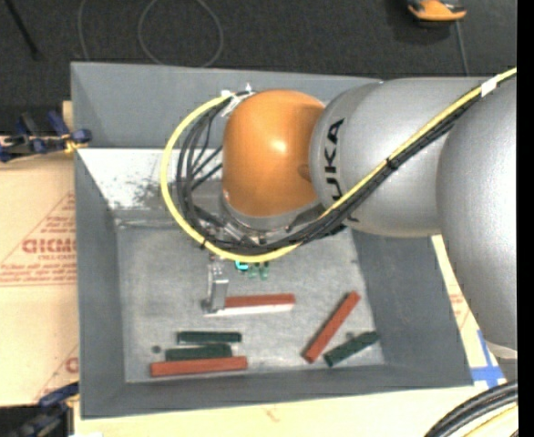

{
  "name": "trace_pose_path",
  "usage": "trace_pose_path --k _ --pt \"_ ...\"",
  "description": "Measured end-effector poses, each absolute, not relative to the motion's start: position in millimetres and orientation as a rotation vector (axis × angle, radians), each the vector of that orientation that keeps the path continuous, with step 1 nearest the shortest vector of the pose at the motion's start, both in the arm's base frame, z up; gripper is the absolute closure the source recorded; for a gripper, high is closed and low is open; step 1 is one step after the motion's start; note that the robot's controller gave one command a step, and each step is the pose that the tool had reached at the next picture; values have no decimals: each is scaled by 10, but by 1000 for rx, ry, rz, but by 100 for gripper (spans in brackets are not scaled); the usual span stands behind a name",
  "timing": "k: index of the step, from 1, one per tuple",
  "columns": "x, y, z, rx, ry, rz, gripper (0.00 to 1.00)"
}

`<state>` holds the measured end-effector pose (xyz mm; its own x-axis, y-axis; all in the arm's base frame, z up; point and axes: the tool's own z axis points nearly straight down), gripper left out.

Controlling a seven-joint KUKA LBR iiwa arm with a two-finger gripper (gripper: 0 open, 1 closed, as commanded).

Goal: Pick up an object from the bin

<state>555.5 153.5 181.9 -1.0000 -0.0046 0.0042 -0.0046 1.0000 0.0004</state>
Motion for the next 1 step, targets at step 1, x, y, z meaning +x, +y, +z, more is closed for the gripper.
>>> trace_pose_path --k 1 --pt "5575 1527 1861 -1 -3145 -2 100"
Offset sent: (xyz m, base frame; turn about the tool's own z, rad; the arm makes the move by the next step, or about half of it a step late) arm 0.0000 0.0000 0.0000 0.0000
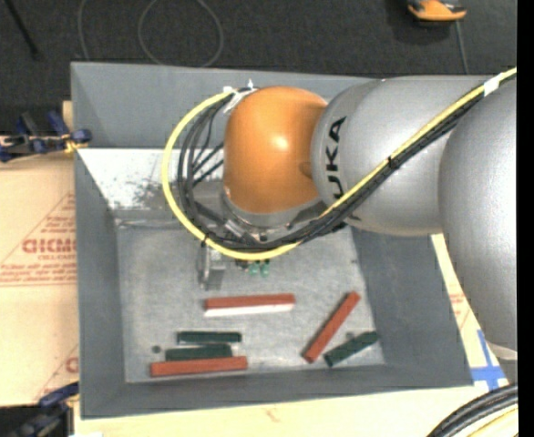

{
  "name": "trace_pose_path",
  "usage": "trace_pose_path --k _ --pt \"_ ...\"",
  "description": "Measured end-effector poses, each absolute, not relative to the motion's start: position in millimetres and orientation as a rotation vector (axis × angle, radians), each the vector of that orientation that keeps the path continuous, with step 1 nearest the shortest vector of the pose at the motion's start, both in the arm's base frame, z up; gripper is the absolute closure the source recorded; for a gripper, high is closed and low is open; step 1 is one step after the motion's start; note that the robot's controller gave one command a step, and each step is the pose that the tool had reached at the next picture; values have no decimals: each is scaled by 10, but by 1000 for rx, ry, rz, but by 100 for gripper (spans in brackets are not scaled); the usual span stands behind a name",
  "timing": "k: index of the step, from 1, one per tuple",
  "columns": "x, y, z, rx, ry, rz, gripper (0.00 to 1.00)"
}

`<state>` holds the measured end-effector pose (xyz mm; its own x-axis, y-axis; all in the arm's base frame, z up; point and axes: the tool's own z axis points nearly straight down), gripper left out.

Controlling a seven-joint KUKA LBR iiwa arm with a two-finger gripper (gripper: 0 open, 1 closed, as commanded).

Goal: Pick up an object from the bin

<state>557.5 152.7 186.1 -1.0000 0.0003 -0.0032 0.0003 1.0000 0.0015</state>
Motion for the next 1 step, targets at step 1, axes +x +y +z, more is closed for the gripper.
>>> trace_pose_path --k 1 --pt "5575 1525 1861 2 3138 2 0"
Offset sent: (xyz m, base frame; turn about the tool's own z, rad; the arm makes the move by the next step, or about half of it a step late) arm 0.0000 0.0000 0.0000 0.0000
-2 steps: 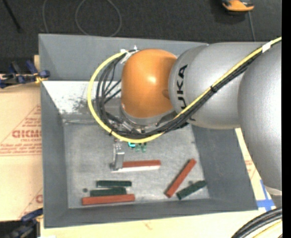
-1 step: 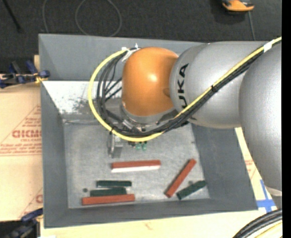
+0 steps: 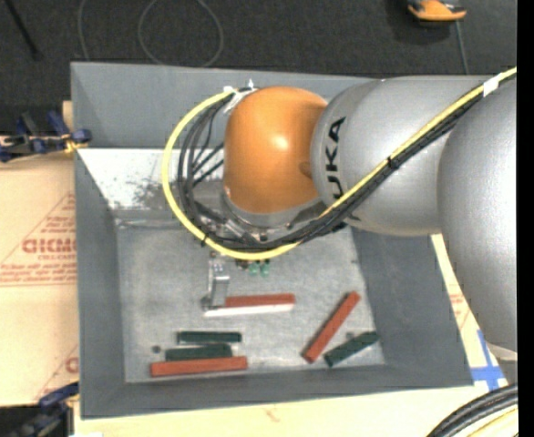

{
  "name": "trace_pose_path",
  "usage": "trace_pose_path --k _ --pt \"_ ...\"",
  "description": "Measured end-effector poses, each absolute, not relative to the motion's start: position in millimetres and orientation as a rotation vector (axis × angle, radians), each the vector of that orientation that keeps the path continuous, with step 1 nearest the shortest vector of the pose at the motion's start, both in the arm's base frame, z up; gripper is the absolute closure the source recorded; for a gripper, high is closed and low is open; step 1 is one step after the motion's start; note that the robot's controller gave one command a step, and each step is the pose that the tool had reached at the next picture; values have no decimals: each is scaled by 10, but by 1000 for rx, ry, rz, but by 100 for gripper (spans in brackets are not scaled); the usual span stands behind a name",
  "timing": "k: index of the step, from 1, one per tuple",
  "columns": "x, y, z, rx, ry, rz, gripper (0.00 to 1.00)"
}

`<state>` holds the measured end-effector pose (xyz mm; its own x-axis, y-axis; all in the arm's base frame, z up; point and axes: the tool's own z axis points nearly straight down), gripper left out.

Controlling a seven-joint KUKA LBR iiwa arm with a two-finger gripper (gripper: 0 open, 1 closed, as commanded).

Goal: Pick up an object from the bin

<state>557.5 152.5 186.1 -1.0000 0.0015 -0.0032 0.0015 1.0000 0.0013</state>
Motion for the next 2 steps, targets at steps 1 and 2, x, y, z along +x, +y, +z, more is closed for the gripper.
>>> trace_pose_path --k 1,2 --pt "4926 1385 672 -220 3138 -2 0" --pt "4959 1394 732 -211 3132 1 100"
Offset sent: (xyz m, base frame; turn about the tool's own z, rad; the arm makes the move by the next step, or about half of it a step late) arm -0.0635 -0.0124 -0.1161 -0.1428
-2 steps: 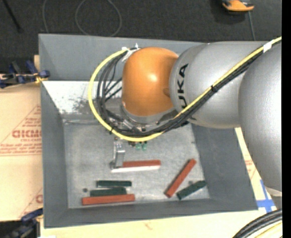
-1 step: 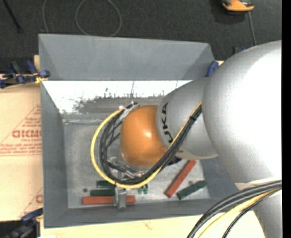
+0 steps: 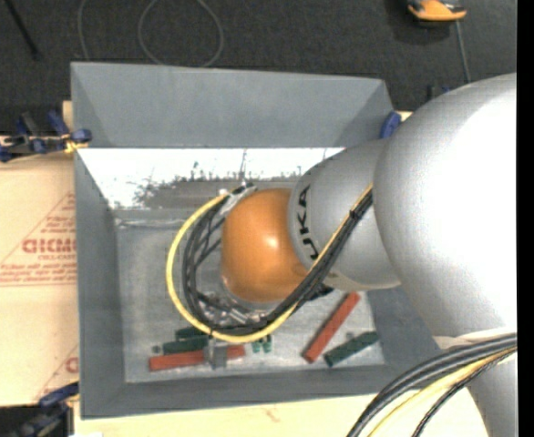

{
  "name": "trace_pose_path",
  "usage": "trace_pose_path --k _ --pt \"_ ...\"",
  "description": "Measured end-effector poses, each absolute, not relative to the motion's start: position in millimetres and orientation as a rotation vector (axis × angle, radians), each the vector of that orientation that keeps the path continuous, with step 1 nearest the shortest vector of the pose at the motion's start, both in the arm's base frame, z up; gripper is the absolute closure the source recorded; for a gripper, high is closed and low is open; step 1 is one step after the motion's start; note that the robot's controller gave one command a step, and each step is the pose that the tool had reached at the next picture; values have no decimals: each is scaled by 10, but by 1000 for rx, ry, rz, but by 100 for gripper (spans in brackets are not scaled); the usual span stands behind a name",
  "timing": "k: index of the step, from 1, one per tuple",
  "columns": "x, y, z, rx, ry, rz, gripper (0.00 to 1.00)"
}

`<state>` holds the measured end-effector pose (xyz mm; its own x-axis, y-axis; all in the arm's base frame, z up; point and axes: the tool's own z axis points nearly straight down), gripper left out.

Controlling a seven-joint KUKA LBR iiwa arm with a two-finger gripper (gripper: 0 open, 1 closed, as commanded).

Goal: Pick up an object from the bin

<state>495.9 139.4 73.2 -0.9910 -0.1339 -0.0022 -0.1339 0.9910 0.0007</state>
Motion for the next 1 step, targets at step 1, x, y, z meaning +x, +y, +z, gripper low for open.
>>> trace_pose_path --k 1 --pt "4942 1381 1137 -140 3133 3 100"
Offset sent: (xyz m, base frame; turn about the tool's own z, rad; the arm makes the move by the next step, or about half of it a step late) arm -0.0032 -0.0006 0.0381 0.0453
